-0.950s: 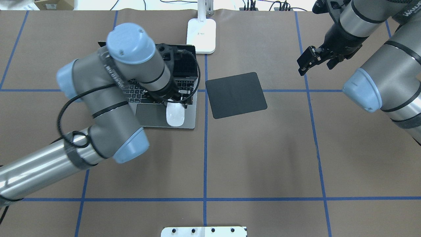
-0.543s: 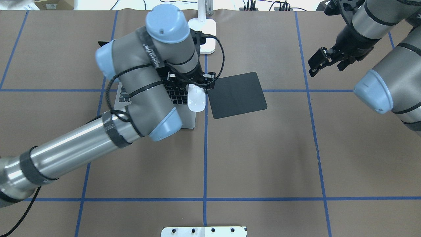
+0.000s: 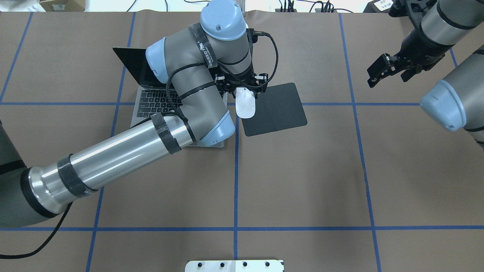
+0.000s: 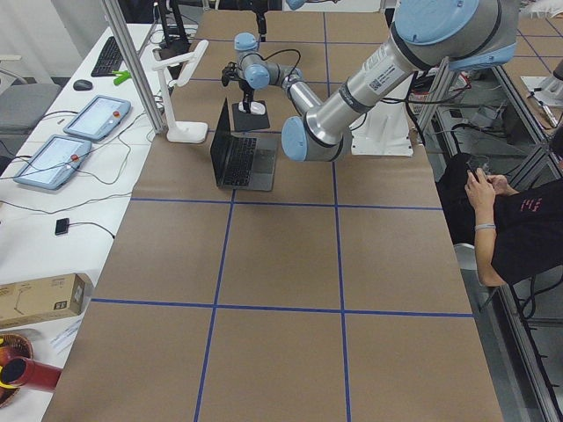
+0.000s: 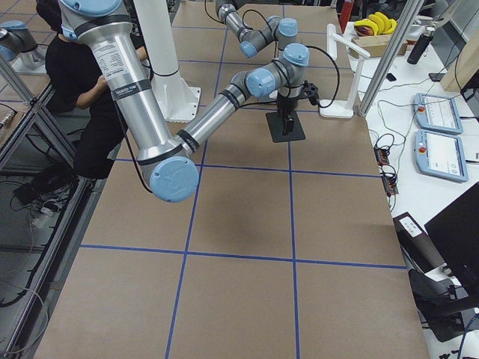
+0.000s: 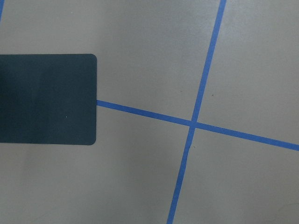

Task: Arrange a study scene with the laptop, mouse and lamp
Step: 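Carry the white mouse with the left gripper over the mouse pad, then lower the mouse onto the mouse pad and open the left gripper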

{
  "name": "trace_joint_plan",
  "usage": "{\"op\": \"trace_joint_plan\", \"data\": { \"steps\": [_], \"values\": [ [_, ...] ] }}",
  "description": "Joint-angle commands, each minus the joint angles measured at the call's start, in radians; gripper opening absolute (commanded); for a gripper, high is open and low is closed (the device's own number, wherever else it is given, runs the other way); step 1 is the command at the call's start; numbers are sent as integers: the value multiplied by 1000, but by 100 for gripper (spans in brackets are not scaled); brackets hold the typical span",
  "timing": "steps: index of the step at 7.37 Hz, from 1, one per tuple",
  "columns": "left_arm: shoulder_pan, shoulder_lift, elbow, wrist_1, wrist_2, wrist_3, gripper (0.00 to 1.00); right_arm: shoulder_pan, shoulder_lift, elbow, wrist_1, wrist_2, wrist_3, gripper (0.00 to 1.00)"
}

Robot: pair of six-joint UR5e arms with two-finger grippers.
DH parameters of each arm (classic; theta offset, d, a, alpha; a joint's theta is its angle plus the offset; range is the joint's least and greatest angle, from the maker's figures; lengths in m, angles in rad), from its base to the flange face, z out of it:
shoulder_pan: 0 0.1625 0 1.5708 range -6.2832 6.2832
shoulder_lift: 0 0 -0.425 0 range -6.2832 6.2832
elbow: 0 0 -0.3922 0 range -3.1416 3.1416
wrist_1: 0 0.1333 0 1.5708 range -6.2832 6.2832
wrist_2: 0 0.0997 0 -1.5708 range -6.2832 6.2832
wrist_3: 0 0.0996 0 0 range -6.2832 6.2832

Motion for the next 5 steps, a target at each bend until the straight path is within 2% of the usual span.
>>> {"op": "trace_joint_plan", "data": {
  "steps": [1,3,4,5],
  "values": [
    [4,-37,112,-110,8,-53,62,19,-12,5,-1,8,-9,100],
    [13,-59,152,-129,18,-96,62,30,-20,5,-1,8,-28,100],
    [27,-62,182,-167,78,-128,62,32,-20,5,-1,8,-28,100],
    [27,-62,184,-170,81,-128,63,32,-23,5,-1,8,-28,100]
  ]
}}
